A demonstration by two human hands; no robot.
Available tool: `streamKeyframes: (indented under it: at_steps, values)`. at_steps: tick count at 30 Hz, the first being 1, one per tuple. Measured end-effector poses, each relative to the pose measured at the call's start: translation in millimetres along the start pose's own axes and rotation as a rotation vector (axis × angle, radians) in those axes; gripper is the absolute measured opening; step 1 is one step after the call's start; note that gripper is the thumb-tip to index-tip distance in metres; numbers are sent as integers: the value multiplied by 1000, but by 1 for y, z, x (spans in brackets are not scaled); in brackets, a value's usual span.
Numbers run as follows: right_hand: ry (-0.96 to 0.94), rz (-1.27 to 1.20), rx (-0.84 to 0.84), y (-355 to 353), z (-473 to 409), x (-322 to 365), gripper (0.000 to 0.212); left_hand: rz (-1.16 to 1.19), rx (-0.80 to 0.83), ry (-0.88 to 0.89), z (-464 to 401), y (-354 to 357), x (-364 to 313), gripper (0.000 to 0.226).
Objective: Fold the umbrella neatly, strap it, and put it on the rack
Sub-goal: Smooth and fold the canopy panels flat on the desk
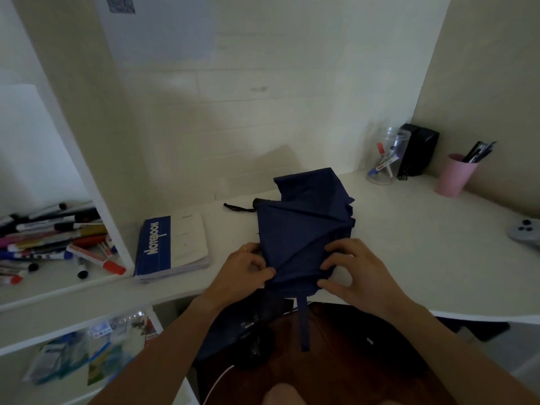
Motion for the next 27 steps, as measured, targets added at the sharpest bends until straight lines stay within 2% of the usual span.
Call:
streamKeyframes:
  at_steps: [4,8,10,12,13,14,16,18,20,22,25,27]
  values:
    - [-163,84,-141,8,13,1,4,76,-51,-14,7,-8,-7,29]
    - [-286,128,-165,20,19,6,3,72,-136,-62,16,-10,-10,19]
    - [-315,147,-148,26,19,5,4,3,-281,-31,19,-11,-17,23]
    - [-326,173,-135,29,19,4,5,-93,-527,145,18,-15,-33,23]
    - [-329,184,-129,30,20,4,7,-149,-591,271,16,-17,-44,18]
    - [-330,191,-125,29,20,5,9,-217,-572,398,11,-17,-54,14]
    - [-325,193,-125,28,21,5,9,-440,-372,584,-3,-6,-60,26]
    - [-308,179,-115,27,21,5,11,-655,-130,598,-13,8,-48,43]
    - [-261,140,-88,23,21,6,13,-746,37,508,-15,18,-28,54]
    - [-190,76,-84,13,17,13,15,-772,102,461,-12,25,-14,57]
    - [-135,13,-184,3,-4,25,13,-778,115,454,-11,29,-12,56]
    - [-66,29,-118,9,-17,23,27,-761,116,436,-11,30,-12,56]
Point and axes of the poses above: each hand's wrist, its own z-axis away from the middle knuckle, its own y-axis out of the palm, x = y × z, the point moved 2 cm from there along -z, towards the middle knuckle, and after that the axes turned 1 degree about z, right-handed, at the moved point
